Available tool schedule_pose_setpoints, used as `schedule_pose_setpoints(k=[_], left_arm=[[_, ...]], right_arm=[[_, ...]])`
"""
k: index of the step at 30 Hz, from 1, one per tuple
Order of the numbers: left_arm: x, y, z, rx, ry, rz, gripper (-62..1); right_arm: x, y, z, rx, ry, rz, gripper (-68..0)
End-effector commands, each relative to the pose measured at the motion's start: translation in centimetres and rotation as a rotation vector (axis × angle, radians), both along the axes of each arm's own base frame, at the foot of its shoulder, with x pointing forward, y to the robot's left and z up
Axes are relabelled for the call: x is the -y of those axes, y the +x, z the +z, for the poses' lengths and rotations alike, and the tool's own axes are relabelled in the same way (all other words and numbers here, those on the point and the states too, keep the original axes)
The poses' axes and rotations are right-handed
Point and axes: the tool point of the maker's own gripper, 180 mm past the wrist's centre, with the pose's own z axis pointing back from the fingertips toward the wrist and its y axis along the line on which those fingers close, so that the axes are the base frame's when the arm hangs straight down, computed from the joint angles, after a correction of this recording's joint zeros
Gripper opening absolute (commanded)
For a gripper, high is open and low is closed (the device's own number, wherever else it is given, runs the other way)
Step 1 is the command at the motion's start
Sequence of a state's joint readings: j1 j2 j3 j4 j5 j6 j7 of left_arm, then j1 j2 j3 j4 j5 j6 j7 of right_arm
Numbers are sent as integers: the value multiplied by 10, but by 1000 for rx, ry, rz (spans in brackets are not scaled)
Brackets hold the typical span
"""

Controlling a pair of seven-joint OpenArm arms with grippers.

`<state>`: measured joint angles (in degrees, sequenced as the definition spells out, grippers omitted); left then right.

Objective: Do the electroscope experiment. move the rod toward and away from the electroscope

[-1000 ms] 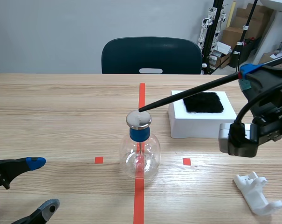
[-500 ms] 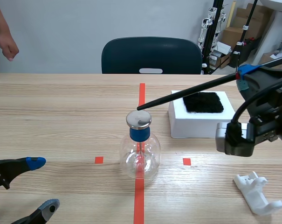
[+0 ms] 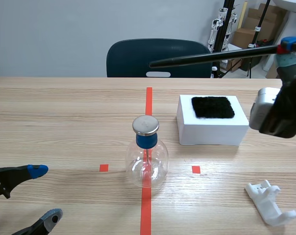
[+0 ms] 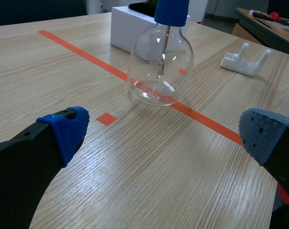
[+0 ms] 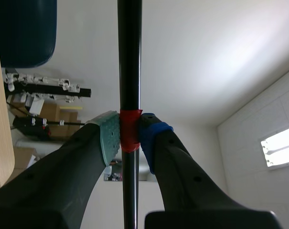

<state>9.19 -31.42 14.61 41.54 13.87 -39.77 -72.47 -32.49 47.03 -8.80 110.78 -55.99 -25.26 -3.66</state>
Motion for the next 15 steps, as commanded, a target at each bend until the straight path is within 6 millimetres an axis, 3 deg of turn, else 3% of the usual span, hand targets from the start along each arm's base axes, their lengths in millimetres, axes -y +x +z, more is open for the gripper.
schedule_pose_setpoints(k=[1, 6, 15], left_arm=[[-1, 5, 7, 23, -21, 12, 14], [-1, 5, 6, 22, -20, 12, 14], [-1, 5, 6, 22, -20, 12, 14]], right_arm=[[-2, -5, 13, 24, 29, 14, -676], [1, -31, 15, -28, 94, 13, -675], [0, -93, 1, -171, 292, 42, -675]])
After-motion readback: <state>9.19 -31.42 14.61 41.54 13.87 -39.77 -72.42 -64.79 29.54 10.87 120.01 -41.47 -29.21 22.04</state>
